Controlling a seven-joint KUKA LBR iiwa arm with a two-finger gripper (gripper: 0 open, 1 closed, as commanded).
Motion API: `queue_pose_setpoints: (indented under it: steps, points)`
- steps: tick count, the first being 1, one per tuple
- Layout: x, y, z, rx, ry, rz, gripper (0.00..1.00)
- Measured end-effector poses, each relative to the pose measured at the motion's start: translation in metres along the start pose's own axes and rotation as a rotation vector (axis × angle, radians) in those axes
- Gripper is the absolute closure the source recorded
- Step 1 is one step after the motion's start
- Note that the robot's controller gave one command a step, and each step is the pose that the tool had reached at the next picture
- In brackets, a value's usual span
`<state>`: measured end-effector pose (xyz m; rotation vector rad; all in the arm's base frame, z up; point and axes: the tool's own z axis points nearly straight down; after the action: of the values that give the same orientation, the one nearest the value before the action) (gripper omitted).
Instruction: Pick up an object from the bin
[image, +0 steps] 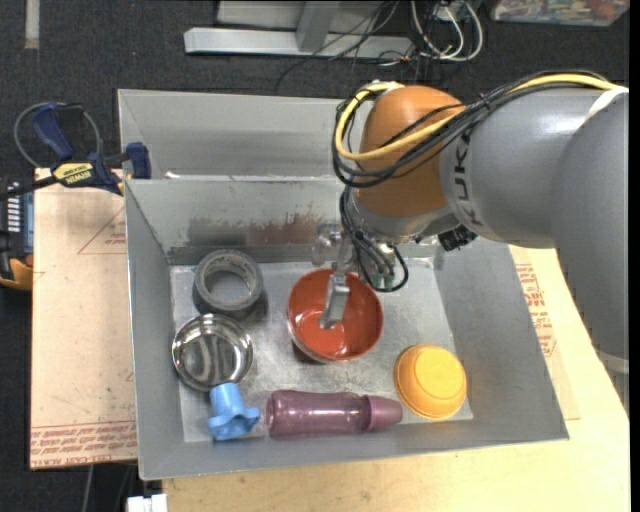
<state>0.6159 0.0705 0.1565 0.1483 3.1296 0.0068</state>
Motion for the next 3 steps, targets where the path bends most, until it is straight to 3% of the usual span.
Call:
queue_pose_setpoints:
  steps: [2,3]
  points:
    - [0.004,-0.002,-0.004,-0.001,-0.001,-0.01,0.0]
    - [-0.002,-0.003,0.041,-0.002,0.001,0.078,0.0]
